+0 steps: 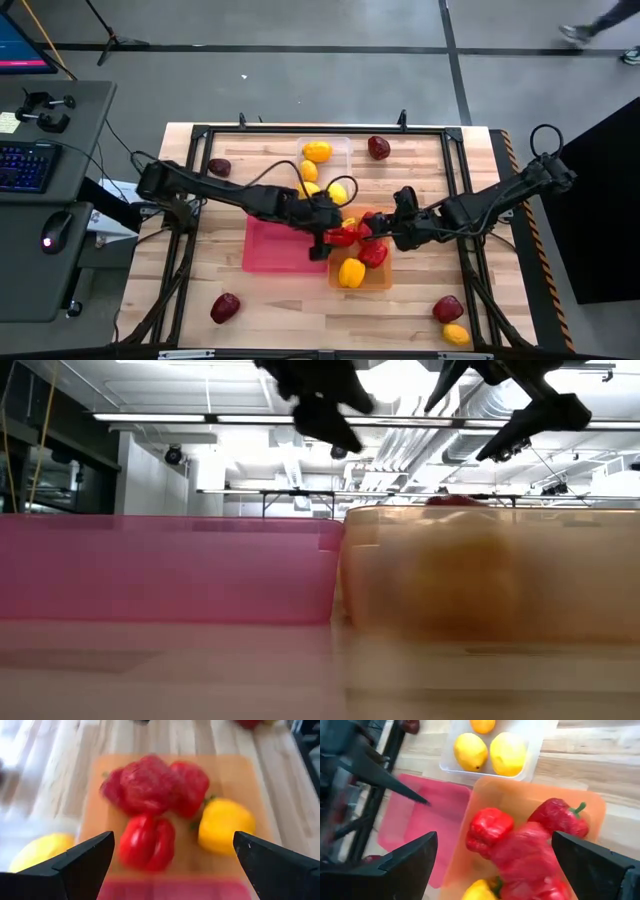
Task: Sort produce into baskets
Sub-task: Put the apple into the red bin
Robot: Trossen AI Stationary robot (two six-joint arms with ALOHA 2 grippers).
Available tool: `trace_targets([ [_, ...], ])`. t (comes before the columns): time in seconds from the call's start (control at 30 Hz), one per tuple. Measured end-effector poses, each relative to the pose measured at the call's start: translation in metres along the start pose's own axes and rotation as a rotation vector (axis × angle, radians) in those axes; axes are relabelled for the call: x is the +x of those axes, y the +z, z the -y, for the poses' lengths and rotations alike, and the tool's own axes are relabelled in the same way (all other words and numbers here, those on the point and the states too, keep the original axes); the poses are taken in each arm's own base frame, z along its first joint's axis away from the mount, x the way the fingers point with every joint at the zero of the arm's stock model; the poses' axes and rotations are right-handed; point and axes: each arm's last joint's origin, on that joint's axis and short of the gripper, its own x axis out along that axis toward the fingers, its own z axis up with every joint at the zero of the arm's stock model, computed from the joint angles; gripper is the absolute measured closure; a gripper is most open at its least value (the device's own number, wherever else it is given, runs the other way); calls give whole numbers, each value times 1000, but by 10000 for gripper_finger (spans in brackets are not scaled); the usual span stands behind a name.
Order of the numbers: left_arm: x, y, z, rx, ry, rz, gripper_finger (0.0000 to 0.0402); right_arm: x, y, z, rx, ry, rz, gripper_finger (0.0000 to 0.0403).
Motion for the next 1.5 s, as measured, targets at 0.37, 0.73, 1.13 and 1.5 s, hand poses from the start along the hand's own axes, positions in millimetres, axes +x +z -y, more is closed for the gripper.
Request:
trace_targets([
  [0.37,-70,-11,-6,-7,92,-78,5,-4,-9,6,-169,-37,-141,22],
  [0.73,-122,-75,-13,-333,168,41,5,-40,-61,24,-256,-107,-530,22],
  [1.13,-138,-90,-16,-428,207,226,5,-69,-134,54,-635,-254,-1051,22],
  [1.5,-138,-90,-16,-443,208,232,5,-48,-167,71,-1186,-193,-1199,22],
])
